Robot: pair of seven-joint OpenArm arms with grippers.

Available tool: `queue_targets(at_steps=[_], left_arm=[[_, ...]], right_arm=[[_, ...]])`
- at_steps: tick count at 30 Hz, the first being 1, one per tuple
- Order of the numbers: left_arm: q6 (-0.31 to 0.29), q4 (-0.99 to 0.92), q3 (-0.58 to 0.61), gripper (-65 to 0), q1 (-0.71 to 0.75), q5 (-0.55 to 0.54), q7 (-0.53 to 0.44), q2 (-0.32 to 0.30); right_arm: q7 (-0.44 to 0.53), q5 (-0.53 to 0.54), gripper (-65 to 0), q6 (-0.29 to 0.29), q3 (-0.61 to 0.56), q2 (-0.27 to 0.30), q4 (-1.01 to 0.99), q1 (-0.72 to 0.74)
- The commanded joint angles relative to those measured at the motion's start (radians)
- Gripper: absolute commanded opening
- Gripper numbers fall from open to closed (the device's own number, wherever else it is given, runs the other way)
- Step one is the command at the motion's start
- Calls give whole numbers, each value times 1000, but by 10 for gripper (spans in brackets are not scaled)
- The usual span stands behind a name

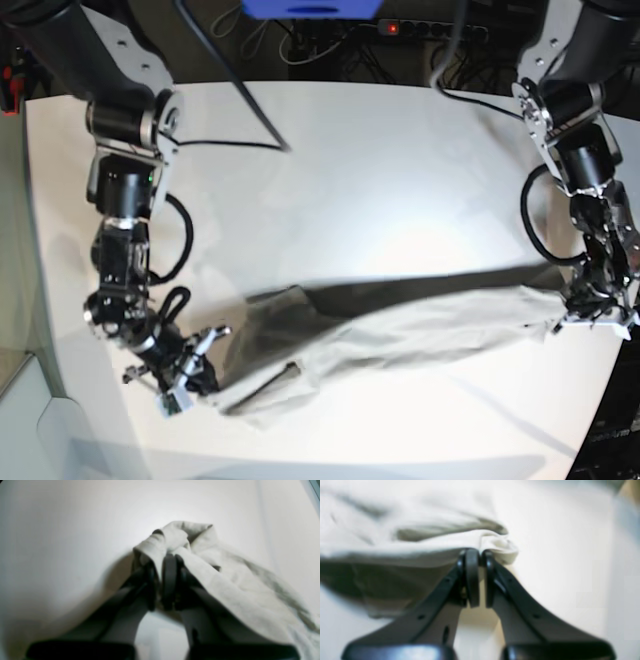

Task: Layout the t-shirt on the table in an organized manner, then fold the t-shirt properly
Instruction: 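Lower the right gripper onto the strip end and grasp it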

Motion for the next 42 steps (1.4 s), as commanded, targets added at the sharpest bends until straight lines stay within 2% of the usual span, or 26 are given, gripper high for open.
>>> queue_targets(at_steps=[1,8,10,13,15,17,19,25,34,42], left_arm=[[-11,21,-3,-649,-25,-2,-17,-18],[-11,21,-3,-649,-22,-2,-16,-16],[-11,21,-6,-649,-22,-2,-10,-16],[-11,21,-8,-649,1,-4,-13,-16],[-11,21,-8,-649,5,-4,-16,-16],[-11,19,-6,-649,11,-4,-17,-16],[-11,19,-5,-649,19,-4,-19,-16],[-11,19,-6,-649,19,-4,-19,-16],[-11,19,-6,-649,19,-4,-19,-21],[-11,19,-6,-649,19,-4,-19,-21]], right_arm=[[25,12,-650,-12,0,5,12,47],[32,10,-647,-12,-4,-45,-105,153],[34,10,-615,-12,-4,-53,-158,171],[43,10,-517,-12,-4,-68,-198,176],[52,6,-419,-12,-12,-79,-211,176],[60,-2,-310,-12,-61,-80,-231,176],[60,-3,-250,-12,-113,-80,-232,176],[49,-2,-244,-12,-133,-76,-180,131],[49,-2,-243,-12,-132,-65,92,-127],[52,-2,-240,-12,-89,-62,43,-185]])
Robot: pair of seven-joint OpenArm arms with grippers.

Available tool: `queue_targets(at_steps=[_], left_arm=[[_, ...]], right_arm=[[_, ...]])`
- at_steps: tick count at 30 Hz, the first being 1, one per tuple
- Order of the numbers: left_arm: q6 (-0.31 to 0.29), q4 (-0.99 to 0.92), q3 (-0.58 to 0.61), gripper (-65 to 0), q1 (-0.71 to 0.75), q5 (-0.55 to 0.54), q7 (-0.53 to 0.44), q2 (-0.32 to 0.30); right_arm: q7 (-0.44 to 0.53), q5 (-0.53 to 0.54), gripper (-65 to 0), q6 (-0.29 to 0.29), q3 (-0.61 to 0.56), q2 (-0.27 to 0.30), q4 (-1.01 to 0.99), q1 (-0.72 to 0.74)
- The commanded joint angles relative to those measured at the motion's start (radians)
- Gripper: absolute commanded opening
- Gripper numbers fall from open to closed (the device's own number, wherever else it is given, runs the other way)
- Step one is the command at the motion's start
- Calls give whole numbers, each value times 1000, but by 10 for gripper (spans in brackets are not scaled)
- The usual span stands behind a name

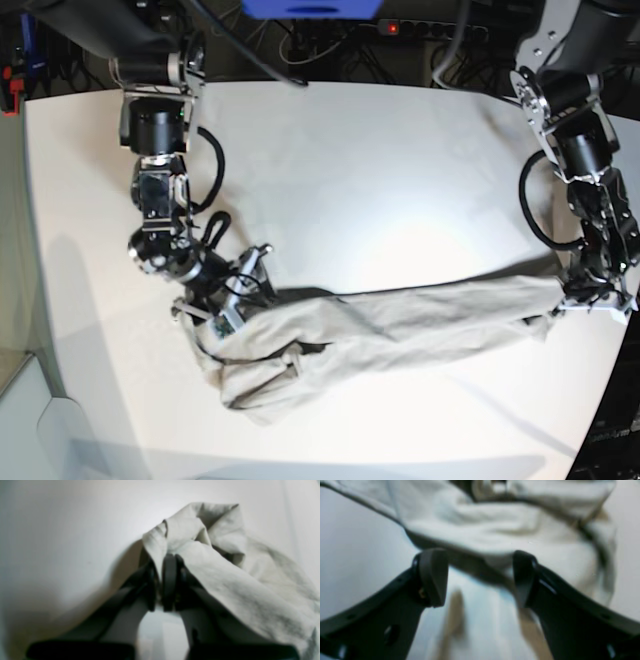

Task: Layout the t-shirt on the table in an organized manner, then fold the t-shirt properly
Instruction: 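Lower the right gripper onto the strip end and grasp it, then pull the held strip end with the right gripper, then release it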

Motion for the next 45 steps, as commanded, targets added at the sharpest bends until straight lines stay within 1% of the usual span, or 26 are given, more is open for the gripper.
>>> queue_targets(at_steps=[1,5,9,11,16,17,20,27,32,36,43,45], left_arm=[[-11,18,-1,-649,-27,-3,-15,-19],[-11,18,-1,-649,-27,-3,-15,-21],[-11,18,-1,-649,-27,-3,-15,-23],[-11,18,-1,-649,-27,-3,-15,-23],[-11,18,2,-649,-27,-3,-15,-23],[-11,18,2,-649,-29,-3,-15,-23],[-11,18,3,-649,-30,-3,-15,-23],[-11,18,3,-649,-30,-3,-15,-23],[-11,18,-1,-649,-30,-3,-15,-24],[-11,18,-1,-649,-29,-2,-15,-24],[-11,18,2,-649,-29,-2,-15,-24],[-11,18,-1,-649,-29,-2,-15,-24]], right_arm=[[33,16,-240,-12,10,3,-4,40],[35,16,-242,-12,64,3,-35,61],[36,16,-242,-12,116,6,-17,64],[36,16,-241,-12,151,23,11,59],[29,13,-239,-12,205,31,55,56],[27,13,-239,-12,217,43,54,56],[27,13,-239,-12,225,57,48,36],[35,13,-238,-12,220,57,34,15],[38,13,-238,-12,220,57,-43,43],[41,13,-238,-12,222,71,-95,67],[159,11,-251,-12,222,71,-199,122],[173,11,-290,-12,224,71,-216,136]])
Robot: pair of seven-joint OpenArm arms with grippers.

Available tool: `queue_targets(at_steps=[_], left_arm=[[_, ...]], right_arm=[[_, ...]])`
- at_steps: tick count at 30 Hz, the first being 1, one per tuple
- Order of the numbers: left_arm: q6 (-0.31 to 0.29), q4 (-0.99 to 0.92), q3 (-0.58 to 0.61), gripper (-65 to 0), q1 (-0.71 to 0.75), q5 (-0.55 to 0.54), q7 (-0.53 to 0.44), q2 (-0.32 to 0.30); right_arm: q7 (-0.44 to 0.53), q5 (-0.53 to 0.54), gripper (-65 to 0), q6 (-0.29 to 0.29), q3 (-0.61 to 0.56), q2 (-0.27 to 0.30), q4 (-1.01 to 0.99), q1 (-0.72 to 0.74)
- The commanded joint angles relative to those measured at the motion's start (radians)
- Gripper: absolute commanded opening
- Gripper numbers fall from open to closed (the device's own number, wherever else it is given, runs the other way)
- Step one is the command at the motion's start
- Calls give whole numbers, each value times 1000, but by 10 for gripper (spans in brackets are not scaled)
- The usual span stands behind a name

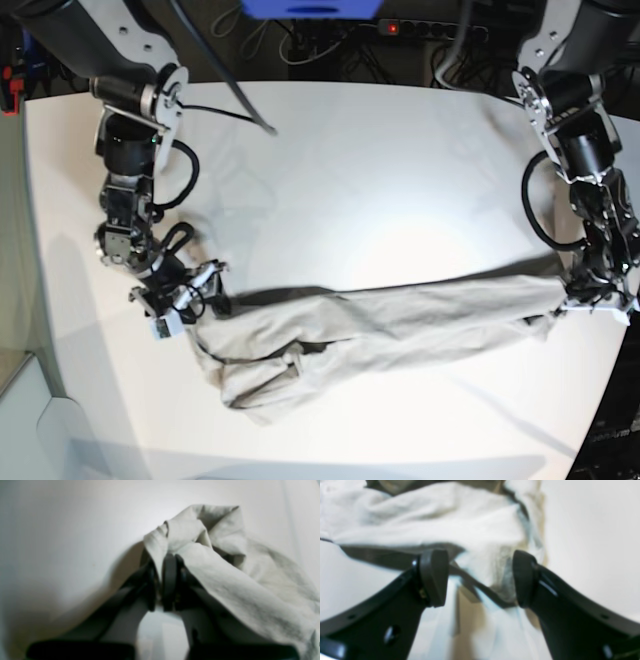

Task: Layout the t-shirt on the table in an organized manner, then fold the t-shirt properly
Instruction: 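Pull the held strip end with the right gripper, then release it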

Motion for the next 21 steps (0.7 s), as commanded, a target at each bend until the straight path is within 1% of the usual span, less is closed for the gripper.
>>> queue_targets(at_steps=[1,3,6,9,10,11,17,18,21], left_arm=[[-11,18,-3,-649,-27,-2,-19,-17],[-11,18,-3,-649,-27,-2,-19,-17],[-11,18,-3,-649,-27,-2,-19,-17],[-11,18,2,-649,-27,-2,-19,-17],[-11,18,3,-649,-27,-2,-19,-17],[-11,18,3,-649,-25,-2,-17,-17],[-11,55,-4,-649,-22,-4,-7,-20],[-11,75,-4,-649,-7,-4,-5,-20],[-11,146,-4,-649,25,-4,-5,-10]], right_arm=[[38,17,-320,-12,2,5,15,50],[45,18,-390,-12,3,4,15,57],[75,18,-535,-12,2,-1,13,59],[96,18,-622,-20,0,-2,15,57],[102,18,-640,-47,0,-2,15,60],[104,18,-649,-62,-2,-2,18,63],[104,18,-649,-60,-2,-1,20,149],[104,20,-649,-60,-2,-5,20,172],[101,20,-649,-60,-2,-47,18,231]])
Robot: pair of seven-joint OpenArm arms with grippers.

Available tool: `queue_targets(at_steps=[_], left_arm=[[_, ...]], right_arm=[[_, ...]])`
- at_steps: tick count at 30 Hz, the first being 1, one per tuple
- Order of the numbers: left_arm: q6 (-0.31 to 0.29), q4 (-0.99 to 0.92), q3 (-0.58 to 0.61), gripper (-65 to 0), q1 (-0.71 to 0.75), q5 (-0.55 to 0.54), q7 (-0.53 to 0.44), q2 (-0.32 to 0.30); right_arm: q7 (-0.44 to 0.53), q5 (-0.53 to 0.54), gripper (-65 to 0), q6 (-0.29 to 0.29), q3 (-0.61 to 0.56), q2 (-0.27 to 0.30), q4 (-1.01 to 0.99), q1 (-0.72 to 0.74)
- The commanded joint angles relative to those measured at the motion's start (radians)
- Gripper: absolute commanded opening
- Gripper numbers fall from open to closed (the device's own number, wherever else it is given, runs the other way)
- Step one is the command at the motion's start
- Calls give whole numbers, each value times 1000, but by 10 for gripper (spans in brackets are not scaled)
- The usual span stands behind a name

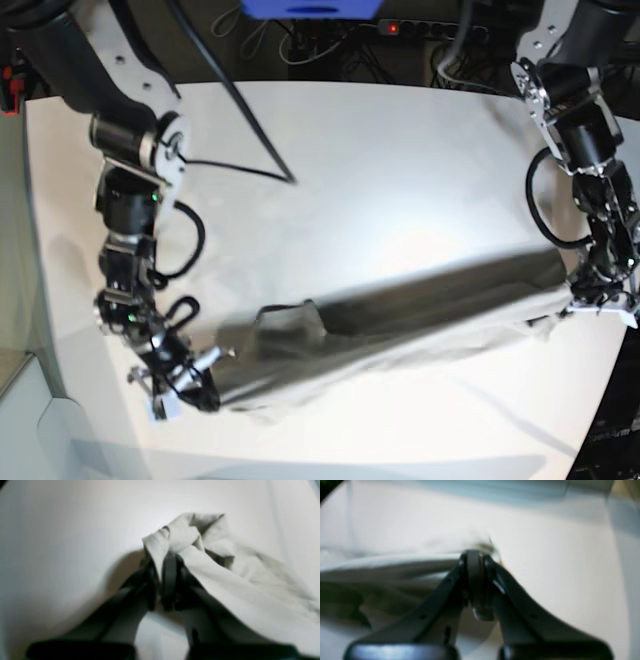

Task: Layout the t-shirt on the table in an organized manner, then fold the t-shirt properly
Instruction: 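Pull the held strip end with the right gripper, then release it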

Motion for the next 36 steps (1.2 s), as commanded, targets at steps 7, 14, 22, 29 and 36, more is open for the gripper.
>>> queue_targets(at_steps=[7,14,22,29,36], left_arm=[[-8,86,-1,-649,47,-4,-21,-2],[-8,86,-1,-649,109,-104,-21,-2],[-8,86,-1,-649,145,-130,-21,-2],[-8,86,-1,-649,148,-130,-21,-2],[-8,86,-1,-649,159,-130,-27,-2]], right_arm=[[29,18,-649,-26,-120,-95,9,73],[78,17,-649,-28,-287,-144,-177,90],[147,17,-408,-29,-391,-159,-263,99],[144,20,-130,-29,-384,-121,-235,83],[77,20,-107,-28,-255,-95,105,-128]])
